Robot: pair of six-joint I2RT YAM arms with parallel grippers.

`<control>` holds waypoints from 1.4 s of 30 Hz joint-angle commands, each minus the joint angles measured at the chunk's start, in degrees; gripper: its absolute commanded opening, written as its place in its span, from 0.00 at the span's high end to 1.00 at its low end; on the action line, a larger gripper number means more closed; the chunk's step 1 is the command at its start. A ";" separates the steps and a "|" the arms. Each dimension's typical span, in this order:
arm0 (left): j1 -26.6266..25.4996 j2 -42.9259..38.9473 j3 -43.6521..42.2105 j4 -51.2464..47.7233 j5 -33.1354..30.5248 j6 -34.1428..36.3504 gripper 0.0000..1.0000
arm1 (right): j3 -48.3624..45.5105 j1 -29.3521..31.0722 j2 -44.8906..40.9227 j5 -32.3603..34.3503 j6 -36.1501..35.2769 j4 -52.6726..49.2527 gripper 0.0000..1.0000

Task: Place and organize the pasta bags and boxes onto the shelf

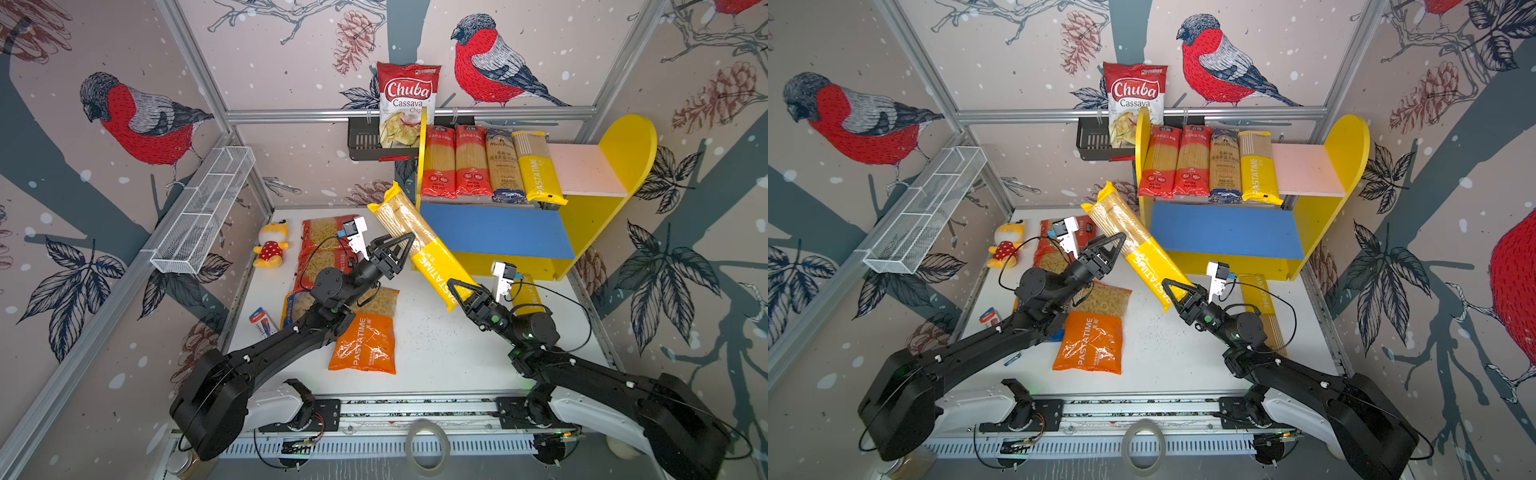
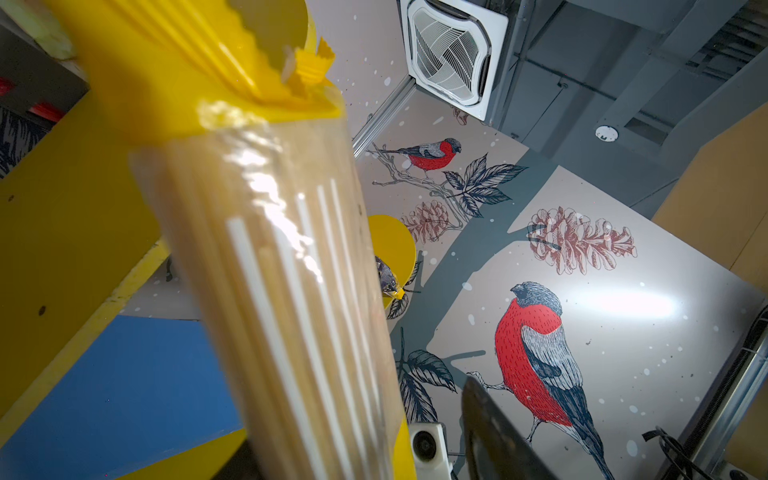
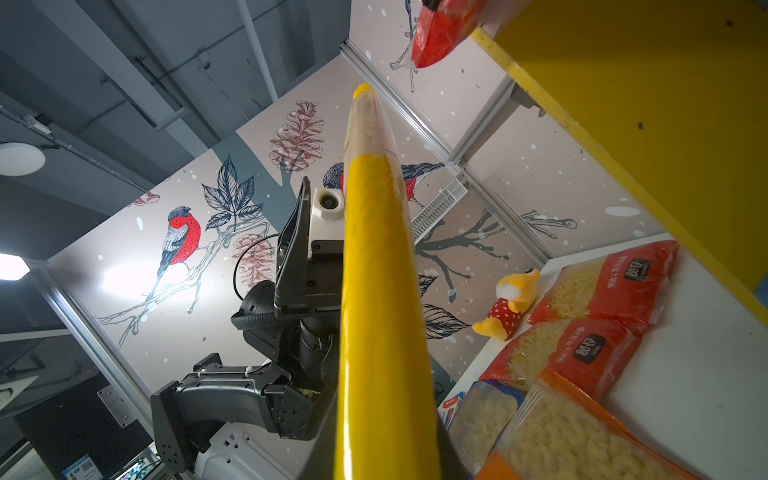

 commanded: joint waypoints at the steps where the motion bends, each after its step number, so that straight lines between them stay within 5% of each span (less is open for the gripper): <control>1: -0.22 -1.23 -0.78 3.28 1.80 1.64 0.38 | 2.55 -0.62 -0.76 1.70 1.14 5.50 0.86; 9: -1.28 -2.78 -5.52 2.92 1.58 2.90 0.36 | 11.61 -2.47 -4.67 1.96 -5.70 -3.80 0.94; 15: -5.52 -1.41 -10.66 3.21 -4.20 4.62 0.36 | 22.00 -8.39 -7.80 2.90 -7.41 -13.28 0.96; 21: -13.05 0.67 -10.12 -2.73 -9.27 12.53 0.36 | 35.84 -19.53 -9.34 8.79 -4.63 -35.78 1.00; 25: -15.40 2.95 -10.06 -3.30 -10.49 13.34 0.36 | 49.55 -28.19 -7.30 13.68 -7.12 -59.69 1.00; 29: -16.01 5.00 -10.68 -1.75 -10.20 11.90 0.36 | 60.95 -41.14 -2.17 6.85 -5.22 -73.01 1.00; 35: -16.43 6.49 -10.31 -1.95 -9.49 11.72 0.36 | 66.92 -61.42 7.01 -14.20 7.29 -73.09 1.00; 42: -16.56 7.63 -9.63 -1.72 -8.78 11.72 0.36 | 68.37 -64.45 13.68 -20.97 10.99 -70.57 1.00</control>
